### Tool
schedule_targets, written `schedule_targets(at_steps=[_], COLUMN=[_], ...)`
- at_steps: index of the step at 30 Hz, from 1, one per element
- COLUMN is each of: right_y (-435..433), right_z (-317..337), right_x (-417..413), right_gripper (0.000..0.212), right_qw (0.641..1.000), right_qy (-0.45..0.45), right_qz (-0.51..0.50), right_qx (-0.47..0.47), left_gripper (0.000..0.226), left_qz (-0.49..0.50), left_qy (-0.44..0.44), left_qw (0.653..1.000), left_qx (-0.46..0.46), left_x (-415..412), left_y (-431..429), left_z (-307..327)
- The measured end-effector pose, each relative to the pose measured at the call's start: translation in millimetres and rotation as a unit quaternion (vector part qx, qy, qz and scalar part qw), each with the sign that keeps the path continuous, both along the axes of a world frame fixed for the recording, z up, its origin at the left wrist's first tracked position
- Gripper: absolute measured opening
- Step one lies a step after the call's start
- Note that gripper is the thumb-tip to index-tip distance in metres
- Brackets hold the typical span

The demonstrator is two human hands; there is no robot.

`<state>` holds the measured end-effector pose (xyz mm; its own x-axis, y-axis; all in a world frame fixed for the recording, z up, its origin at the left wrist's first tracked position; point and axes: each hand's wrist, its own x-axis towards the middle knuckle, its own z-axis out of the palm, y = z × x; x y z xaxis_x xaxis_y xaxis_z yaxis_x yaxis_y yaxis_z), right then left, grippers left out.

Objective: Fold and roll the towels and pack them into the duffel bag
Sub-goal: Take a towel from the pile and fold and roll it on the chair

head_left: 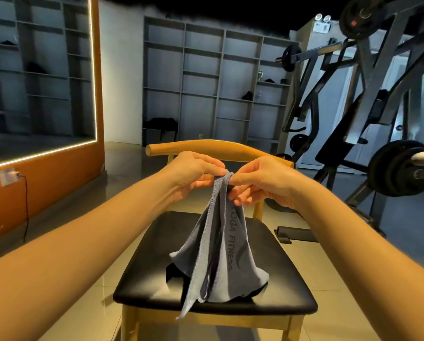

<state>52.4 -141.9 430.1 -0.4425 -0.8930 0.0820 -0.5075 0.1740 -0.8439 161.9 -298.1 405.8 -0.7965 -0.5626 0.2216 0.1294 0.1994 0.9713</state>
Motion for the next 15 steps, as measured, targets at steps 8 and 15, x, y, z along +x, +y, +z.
schedule_targets(at_steps=[8,15], right_y=[-8,-16], right_z=[12,12], right_x=[7,9], right_gripper=[0.031,0.032], right_qw=[0.988,0.989], right_qy=[0.139,0.145], right_qz=[0.005,-0.016], right_qx=[0.059,0.022], left_gripper=[0.009,0.01], left_qz=[-0.03,-0.031], left_qy=[-0.013,-0.019], left_qw=[0.999,0.997], left_qx=[-0.018,-0.062], left_x=[10,17], left_y=[-4,-1], left_z=[6,15])
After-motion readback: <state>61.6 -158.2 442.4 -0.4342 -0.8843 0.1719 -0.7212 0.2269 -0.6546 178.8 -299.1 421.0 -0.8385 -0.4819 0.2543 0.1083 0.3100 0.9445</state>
